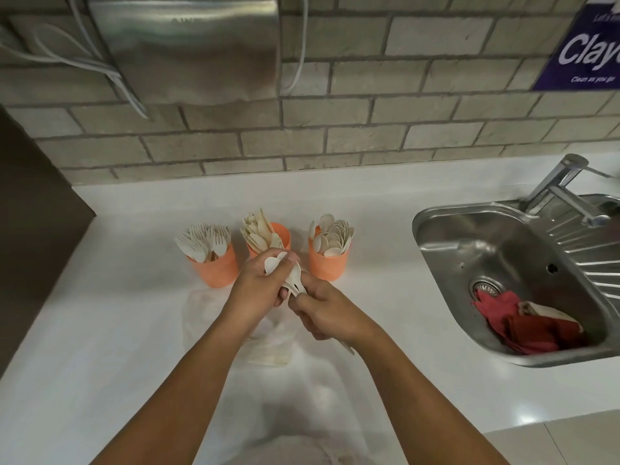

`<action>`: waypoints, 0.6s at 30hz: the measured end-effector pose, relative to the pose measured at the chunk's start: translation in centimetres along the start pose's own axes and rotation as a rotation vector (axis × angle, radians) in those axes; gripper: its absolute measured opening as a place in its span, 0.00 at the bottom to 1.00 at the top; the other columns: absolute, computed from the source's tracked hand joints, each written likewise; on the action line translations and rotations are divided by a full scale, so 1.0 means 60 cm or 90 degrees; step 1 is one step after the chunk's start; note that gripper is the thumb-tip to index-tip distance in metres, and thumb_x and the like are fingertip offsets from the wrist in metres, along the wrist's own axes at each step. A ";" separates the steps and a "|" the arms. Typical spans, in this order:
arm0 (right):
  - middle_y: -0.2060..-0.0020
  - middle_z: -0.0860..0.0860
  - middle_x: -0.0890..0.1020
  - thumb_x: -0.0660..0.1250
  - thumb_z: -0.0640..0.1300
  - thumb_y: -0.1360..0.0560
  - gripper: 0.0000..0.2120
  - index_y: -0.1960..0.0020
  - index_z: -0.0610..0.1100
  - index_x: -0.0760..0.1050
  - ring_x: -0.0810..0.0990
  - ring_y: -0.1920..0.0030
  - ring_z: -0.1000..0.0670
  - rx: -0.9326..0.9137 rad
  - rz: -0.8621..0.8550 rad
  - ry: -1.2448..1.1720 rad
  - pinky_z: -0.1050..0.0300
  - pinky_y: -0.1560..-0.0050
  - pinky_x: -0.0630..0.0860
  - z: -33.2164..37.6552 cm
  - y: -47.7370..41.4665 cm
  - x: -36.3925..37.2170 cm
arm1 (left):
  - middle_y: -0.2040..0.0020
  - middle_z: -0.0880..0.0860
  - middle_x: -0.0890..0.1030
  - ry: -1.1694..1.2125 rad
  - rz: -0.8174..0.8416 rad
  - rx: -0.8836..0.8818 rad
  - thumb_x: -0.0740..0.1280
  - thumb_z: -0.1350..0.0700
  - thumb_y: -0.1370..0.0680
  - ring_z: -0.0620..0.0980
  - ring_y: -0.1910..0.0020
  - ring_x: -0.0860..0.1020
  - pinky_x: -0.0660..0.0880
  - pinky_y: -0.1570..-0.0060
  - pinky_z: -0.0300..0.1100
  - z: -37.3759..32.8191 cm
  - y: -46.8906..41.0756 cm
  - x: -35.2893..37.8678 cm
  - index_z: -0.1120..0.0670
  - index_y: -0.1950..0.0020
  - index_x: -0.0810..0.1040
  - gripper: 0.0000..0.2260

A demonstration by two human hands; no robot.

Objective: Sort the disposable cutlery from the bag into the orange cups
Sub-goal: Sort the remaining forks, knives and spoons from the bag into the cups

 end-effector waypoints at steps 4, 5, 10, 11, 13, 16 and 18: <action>0.66 0.49 0.73 0.51 0.40 0.19 0.12 0.48 0.41 0.73 0.61 0.76 0.51 0.005 0.015 -0.045 0.58 0.72 0.58 -0.001 -0.007 -0.023 | 0.72 0.53 0.74 0.007 -0.014 -0.038 0.61 0.49 0.13 0.49 0.73 0.70 0.68 0.70 0.40 0.002 -0.010 0.002 0.57 0.49 0.78 0.13; 0.66 0.49 0.73 0.51 0.40 0.18 0.11 0.48 0.40 0.72 0.61 0.76 0.51 0.003 0.019 -0.042 0.58 0.72 0.58 0.000 -0.010 -0.028 | 0.72 0.53 0.74 0.018 -0.028 -0.049 0.61 0.50 0.13 0.48 0.73 0.70 0.68 0.69 0.40 0.003 -0.013 0.001 0.57 0.47 0.78 0.13; 0.59 0.41 0.72 0.53 0.45 0.14 0.14 0.39 0.36 0.70 0.62 0.75 0.50 -0.008 0.012 -0.019 0.60 0.73 0.61 -0.002 -0.031 -0.046 | 0.67 0.54 0.76 0.095 -0.021 -0.059 0.65 0.54 0.15 0.48 0.69 0.71 0.73 0.64 0.40 0.001 -0.025 0.008 0.58 0.46 0.78 0.08; 0.60 0.41 0.73 0.53 0.45 0.14 0.14 0.36 0.37 0.70 0.63 0.75 0.50 -0.017 0.004 -0.020 0.60 0.74 0.63 0.000 -0.034 -0.049 | 0.66 0.54 0.76 0.111 -0.024 -0.061 0.66 0.56 0.15 0.48 0.68 0.72 0.74 0.62 0.40 0.001 -0.026 0.008 0.59 0.46 0.78 0.06; 0.61 0.44 0.77 0.54 0.44 0.13 0.13 0.35 0.40 0.72 0.67 0.75 0.48 -0.039 -0.012 -0.021 0.58 0.75 0.68 0.004 -0.039 -0.053 | 0.65 0.54 0.76 0.138 -0.047 -0.064 0.66 0.60 0.16 0.49 0.67 0.72 0.76 0.60 0.39 0.004 -0.027 0.008 0.61 0.46 0.80 0.05; 0.57 0.46 0.83 0.55 0.45 0.14 0.14 0.37 0.46 0.77 0.80 0.66 0.45 -0.052 -0.079 -0.013 0.46 0.66 0.82 0.004 -0.054 -0.055 | 0.64 0.54 0.76 0.123 -0.115 -0.042 0.67 0.61 0.17 0.49 0.65 0.73 0.75 0.57 0.42 0.008 -0.027 0.001 0.62 0.45 0.82 0.06; 0.52 0.47 0.84 0.57 0.44 0.15 0.15 0.41 0.52 0.82 0.83 0.55 0.48 -0.080 -0.159 -0.005 0.44 0.51 0.83 0.007 -0.065 -0.062 | 0.60 0.55 0.78 0.100 -0.171 -0.024 0.69 0.60 0.18 0.49 0.62 0.75 0.77 0.56 0.42 0.007 -0.028 -0.008 0.57 0.46 0.84 0.05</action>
Point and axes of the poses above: each hand's wrist, its own y-axis away from the middle knuckle, its own x-axis out of the palm, z = x × y, the point moved 3 cm from there along -y, towards the middle knuckle
